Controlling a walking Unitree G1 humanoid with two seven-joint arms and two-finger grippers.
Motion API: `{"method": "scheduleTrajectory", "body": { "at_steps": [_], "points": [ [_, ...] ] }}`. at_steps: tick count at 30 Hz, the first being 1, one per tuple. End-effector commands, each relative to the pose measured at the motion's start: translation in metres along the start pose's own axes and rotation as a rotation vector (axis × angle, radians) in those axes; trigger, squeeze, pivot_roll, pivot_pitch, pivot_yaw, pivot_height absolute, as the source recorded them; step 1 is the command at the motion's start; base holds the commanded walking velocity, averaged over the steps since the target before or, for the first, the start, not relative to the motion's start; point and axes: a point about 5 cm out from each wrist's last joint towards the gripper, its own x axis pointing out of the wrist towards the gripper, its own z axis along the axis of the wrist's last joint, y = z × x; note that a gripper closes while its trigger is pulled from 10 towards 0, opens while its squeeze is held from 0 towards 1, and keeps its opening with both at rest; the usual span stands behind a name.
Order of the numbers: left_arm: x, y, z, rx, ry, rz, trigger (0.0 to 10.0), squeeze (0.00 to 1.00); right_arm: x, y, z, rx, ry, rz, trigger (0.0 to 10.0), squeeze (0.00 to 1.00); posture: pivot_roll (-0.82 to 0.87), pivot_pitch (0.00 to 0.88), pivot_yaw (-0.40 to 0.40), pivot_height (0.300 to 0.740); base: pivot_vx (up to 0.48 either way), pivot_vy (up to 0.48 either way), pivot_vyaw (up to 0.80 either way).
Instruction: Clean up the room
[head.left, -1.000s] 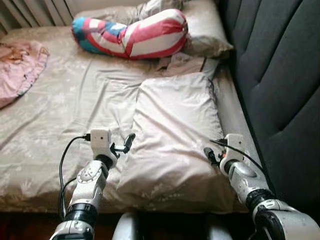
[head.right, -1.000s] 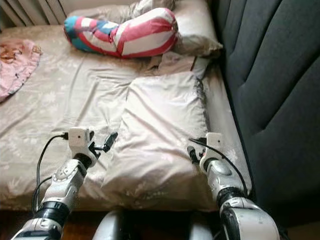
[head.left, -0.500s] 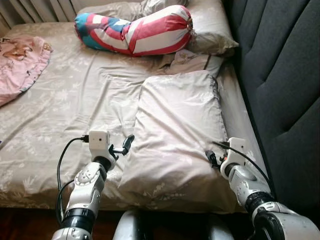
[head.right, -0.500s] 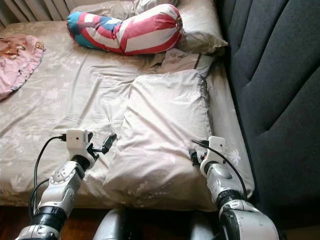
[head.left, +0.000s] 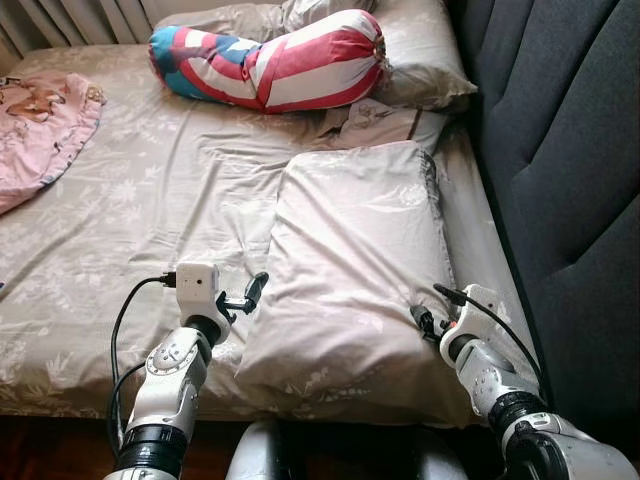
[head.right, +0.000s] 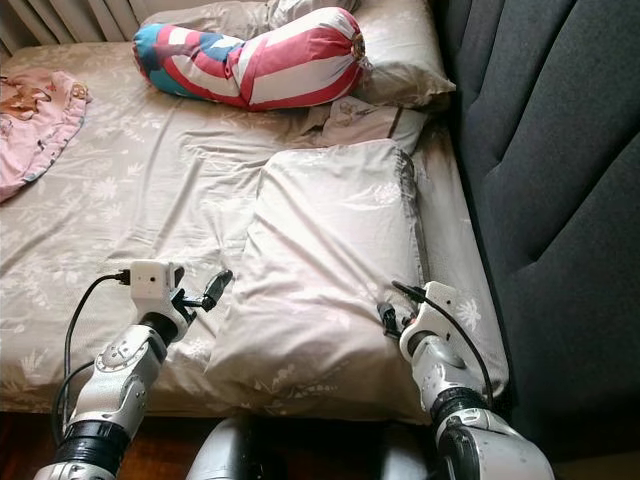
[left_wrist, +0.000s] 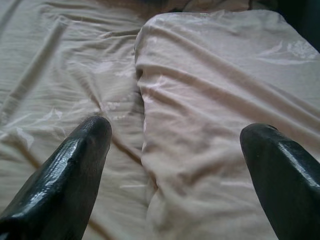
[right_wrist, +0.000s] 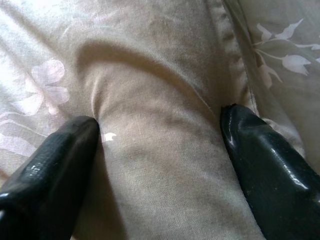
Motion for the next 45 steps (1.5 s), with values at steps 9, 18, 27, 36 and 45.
{"method": "scheduleTrajectory", "body": {
  "at_steps": [9, 18, 27, 36, 45],
  "points": [
    [-0.005, 0.006, 0.000, 0.008, 0.019, 0.019, 10.0, 0.00, -0.006, -0.002, -0.051, -0.048, 0.209, 0.009, 0.0, 0.00, 0.03, 0.153, 0.077, 0.637, 0.000, 0.000, 0.00],
    [-0.005, 0.007, 0.000, 0.005, 0.027, 0.028, 10.0, 0.00, -0.009, -0.006, -0.057, -0.056, 0.222, 0.014, 0.0, 0.00, 0.03, 0.158, 0.076, 0.637, 0.000, 0.000, 0.00],
    [-0.004, 0.009, 0.000, 0.007, 0.036, 0.040, 10.0, 0.00, -0.009, -0.004, -0.060, -0.091, 0.231, 0.032, 0.0, 0.00, 0.02, 0.163, 0.075, 0.637, 0.000, 0.000, 0.00],
    [0.000, 0.016, -0.002, 0.016, 0.060, 0.068, 10.0, 0.00, -0.009, -0.003, -0.060, -0.122, 0.230, 0.041, 0.0, 0.00, 0.02, 0.173, 0.060, 0.637, 0.000, 0.000, 0.00],
    [0.014, 0.028, -0.016, -0.046, 0.139, 0.144, 10.0, 0.00, -0.009, -0.004, -0.055, -0.122, 0.197, 0.072, 0.0, 0.00, -0.03, 0.208, 0.014, 0.637, 0.000, 0.000, 0.00]
  ]
}}
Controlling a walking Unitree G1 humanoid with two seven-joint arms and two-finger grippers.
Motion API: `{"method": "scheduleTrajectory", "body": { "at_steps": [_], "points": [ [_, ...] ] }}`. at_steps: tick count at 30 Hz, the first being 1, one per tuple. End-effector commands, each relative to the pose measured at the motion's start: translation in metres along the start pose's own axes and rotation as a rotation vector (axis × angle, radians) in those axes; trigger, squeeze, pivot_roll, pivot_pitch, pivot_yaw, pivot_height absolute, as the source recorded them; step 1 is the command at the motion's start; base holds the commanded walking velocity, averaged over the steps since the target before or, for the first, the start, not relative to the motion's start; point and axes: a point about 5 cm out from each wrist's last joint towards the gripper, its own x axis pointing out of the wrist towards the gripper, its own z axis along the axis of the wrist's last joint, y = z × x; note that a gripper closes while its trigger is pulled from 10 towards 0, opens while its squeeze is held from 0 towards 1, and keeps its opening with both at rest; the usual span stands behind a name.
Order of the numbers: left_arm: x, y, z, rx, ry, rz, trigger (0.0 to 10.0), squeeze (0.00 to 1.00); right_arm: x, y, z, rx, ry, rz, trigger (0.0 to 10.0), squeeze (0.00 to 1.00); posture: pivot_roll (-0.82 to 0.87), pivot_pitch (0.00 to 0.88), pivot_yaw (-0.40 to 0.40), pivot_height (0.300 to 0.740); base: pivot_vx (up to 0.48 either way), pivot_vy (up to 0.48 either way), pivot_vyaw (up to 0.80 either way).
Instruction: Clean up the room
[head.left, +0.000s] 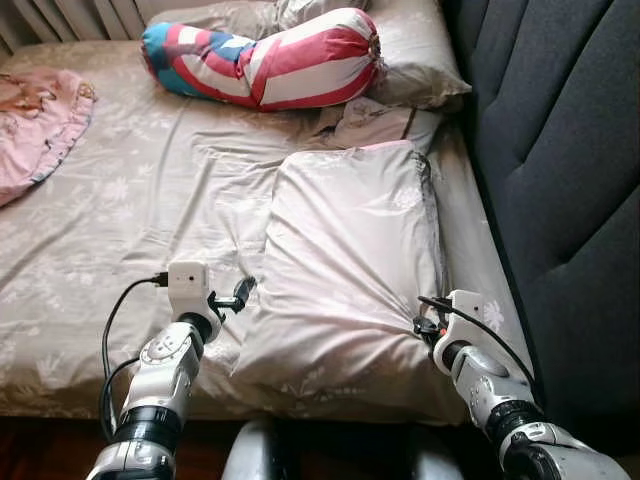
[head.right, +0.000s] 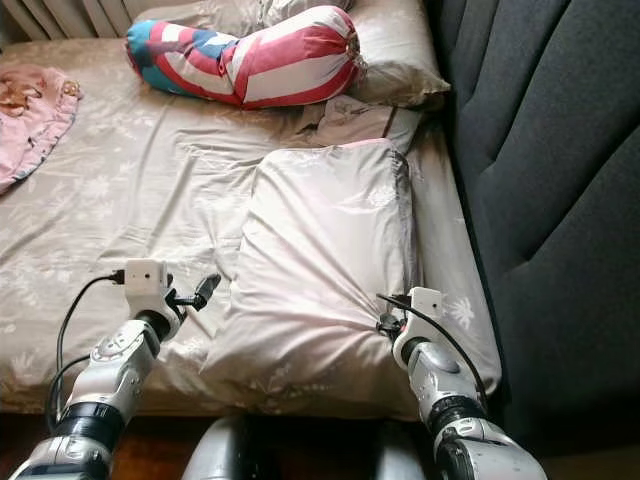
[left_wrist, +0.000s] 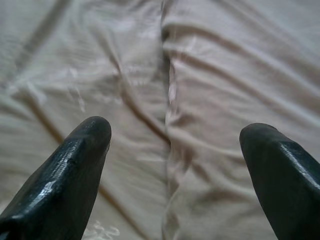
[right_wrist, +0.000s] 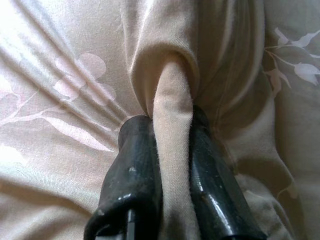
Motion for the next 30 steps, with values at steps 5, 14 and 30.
{"method": "scheduleTrajectory", "body": {
  "at_steps": [5, 14, 30],
  "points": [
    [0.006, -0.006, -0.015, -0.076, 0.076, -0.005, 10.0, 0.00, -0.008, -0.005, -0.044, 0.024, 0.154, 0.007, 0.0, 0.00, -0.08, 0.226, -0.015, 0.637, 0.000, 0.000, 0.00],
    [0.012, -0.026, -0.027, -0.159, 0.127, -0.026, 10.0, 0.00, -0.011, -0.008, -0.053, 0.026, 0.164, 0.023, 0.0, 0.00, -0.14, 0.263, -0.058, 0.637, 0.000, 0.000, 0.00],
    [0.006, -0.024, -0.045, -0.158, 0.166, 0.016, 10.0, 0.00, -0.017, -0.014, -0.061, 0.034, 0.175, 0.026, 0.0, 0.00, -0.19, 0.288, -0.097, 0.637, 0.000, 0.000, 0.00]
  ]
}}
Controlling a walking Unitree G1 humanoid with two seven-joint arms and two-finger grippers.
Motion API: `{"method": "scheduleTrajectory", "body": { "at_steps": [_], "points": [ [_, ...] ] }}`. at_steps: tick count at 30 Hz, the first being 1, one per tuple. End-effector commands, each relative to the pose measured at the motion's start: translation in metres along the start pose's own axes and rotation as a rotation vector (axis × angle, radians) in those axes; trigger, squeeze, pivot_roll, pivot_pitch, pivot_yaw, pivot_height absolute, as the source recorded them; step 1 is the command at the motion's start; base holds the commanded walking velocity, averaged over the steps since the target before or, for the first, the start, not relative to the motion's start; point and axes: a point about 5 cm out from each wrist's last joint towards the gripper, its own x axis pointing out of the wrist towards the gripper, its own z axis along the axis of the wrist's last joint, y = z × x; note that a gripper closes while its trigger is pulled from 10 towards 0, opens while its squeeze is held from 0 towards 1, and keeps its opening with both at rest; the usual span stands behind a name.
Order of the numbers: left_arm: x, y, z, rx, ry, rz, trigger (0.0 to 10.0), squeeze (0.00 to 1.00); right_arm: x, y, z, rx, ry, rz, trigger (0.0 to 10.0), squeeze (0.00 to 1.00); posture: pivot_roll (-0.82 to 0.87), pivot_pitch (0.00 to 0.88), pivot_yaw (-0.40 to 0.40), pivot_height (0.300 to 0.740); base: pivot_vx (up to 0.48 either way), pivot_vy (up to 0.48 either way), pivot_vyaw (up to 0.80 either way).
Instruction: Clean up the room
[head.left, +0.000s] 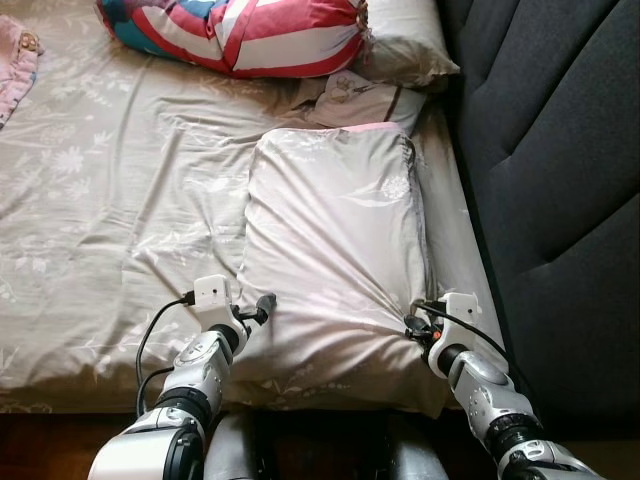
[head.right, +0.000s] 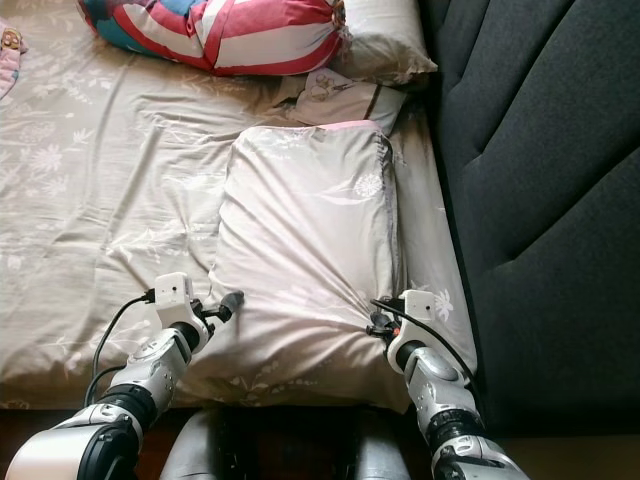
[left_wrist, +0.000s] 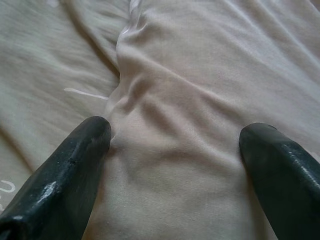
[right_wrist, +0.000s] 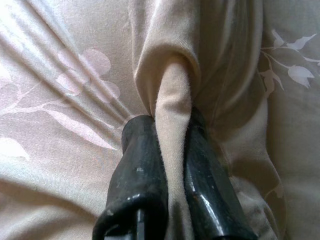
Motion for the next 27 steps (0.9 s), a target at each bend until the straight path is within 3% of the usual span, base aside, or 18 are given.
{"method": "scheduleTrajectory", "body": {
  "at_steps": [1, 9, 25, 26, 27],
  "points": [
    [-0.004, 0.004, -0.014, 0.001, 0.043, 0.022, 10.0, 0.00, -0.015, -0.013, -0.056, 0.065, 0.216, -0.051, 0.0, 0.00, -0.19, 0.288, -0.098, 0.637, 0.000, 0.000, 0.00],
    [-0.006, 0.000, -0.026, -0.068, 0.094, 0.003, 10.0, 0.00, -0.015, -0.010, -0.058, 0.067, 0.220, -0.043, 0.0, 0.00, -0.20, 0.294, -0.101, 0.637, 0.000, 0.000, 0.00],
    [-0.014, -0.009, -0.057, -0.069, 0.240, -0.076, 10.0, 0.00, -0.018, -0.008, -0.065, 0.069, 0.238, -0.035, 0.0, 0.00, -0.21, 0.310, -0.110, 0.637, 0.000, 0.000, 0.00],
    [-0.015, -0.007, -0.057, -0.061, 0.245, -0.059, 4.5, 0.00, -0.018, -0.008, -0.065, 0.069, 0.238, -0.034, 0.0, 0.00, -0.21, 0.315, -0.112, 0.637, 0.000, 0.000, 0.00],
    [-0.015, -0.006, -0.058, -0.057, 0.247, -0.049, 4.5, 0.00, -0.018, -0.008, -0.065, 0.069, 0.238, -0.034, 0.0, 0.00, -0.21, 0.315, -0.112, 0.637, 0.000, 0.000, 0.00]
  ]
}}
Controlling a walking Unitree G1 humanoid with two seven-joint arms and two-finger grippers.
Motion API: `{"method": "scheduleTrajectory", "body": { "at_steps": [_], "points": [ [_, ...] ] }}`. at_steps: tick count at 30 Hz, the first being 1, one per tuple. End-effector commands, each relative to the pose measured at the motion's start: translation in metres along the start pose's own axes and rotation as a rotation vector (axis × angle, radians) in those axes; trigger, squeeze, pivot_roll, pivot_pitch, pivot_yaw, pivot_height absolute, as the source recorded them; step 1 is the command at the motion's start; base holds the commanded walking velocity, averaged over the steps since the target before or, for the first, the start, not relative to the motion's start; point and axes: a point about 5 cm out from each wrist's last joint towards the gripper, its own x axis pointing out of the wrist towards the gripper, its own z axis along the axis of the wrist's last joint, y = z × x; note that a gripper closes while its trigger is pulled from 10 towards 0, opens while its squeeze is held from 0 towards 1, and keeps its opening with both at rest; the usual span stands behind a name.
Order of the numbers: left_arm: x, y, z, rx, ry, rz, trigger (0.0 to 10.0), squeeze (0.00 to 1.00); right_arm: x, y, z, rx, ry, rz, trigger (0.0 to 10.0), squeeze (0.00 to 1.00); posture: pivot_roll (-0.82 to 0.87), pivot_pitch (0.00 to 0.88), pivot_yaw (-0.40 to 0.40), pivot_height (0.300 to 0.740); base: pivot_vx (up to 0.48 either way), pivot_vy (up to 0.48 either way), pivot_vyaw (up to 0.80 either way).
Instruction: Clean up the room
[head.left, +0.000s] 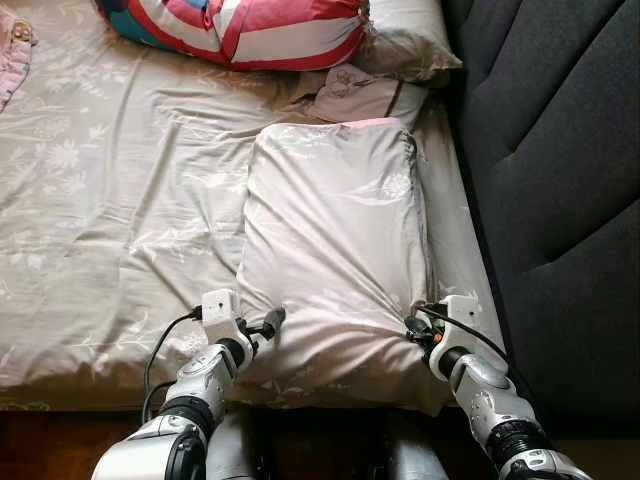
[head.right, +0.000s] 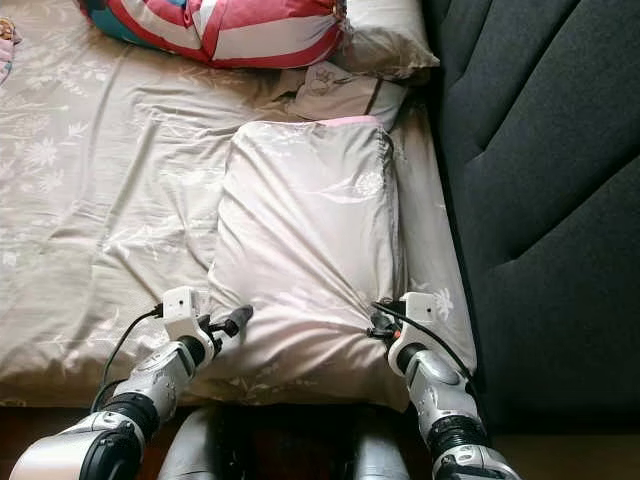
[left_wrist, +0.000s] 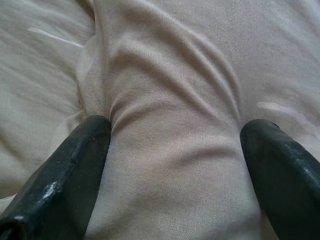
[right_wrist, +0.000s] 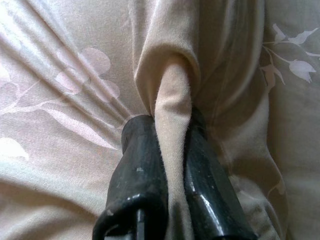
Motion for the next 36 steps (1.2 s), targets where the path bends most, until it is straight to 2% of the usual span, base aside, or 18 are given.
{"method": "scheduleTrajectory", "body": {
  "at_steps": [1, 9, 25, 36],
  "points": [
    [-0.007, 0.002, -0.035, -0.011, 0.139, 0.027, 0.0, 0.00, -0.016, -0.009, -0.062, 0.067, 0.242, -0.044, 0.0, 0.00, -0.21, 0.315, -0.112, 0.637, 0.000, 0.000, 0.00],
    [-0.007, 0.001, -0.035, -0.023, 0.144, 0.004, 0.0, 0.00, -0.016, -0.009, -0.062, 0.070, 0.245, -0.047, 0.0, 0.00, -0.21, 0.313, -0.109, 0.637, 0.000, 0.000, 0.00],
    [-0.009, 0.000, -0.040, -0.121, 0.123, 0.007, 0.0, 0.00, -0.015, 0.000, -0.069, 0.064, 0.262, -0.023, 0.0, 0.00, -0.18, 0.307, -0.101, 0.637, 0.000, 0.000, 0.00],
    [-0.008, -0.003, -0.038, -0.147, 0.110, -0.023, 0.0, 0.00, -0.012, 0.004, -0.067, 0.069, 0.253, -0.022, 0.0, 0.00, -0.17, 0.290, -0.091, 0.637, 0.000, 0.000, 0.00]
  ]
}}
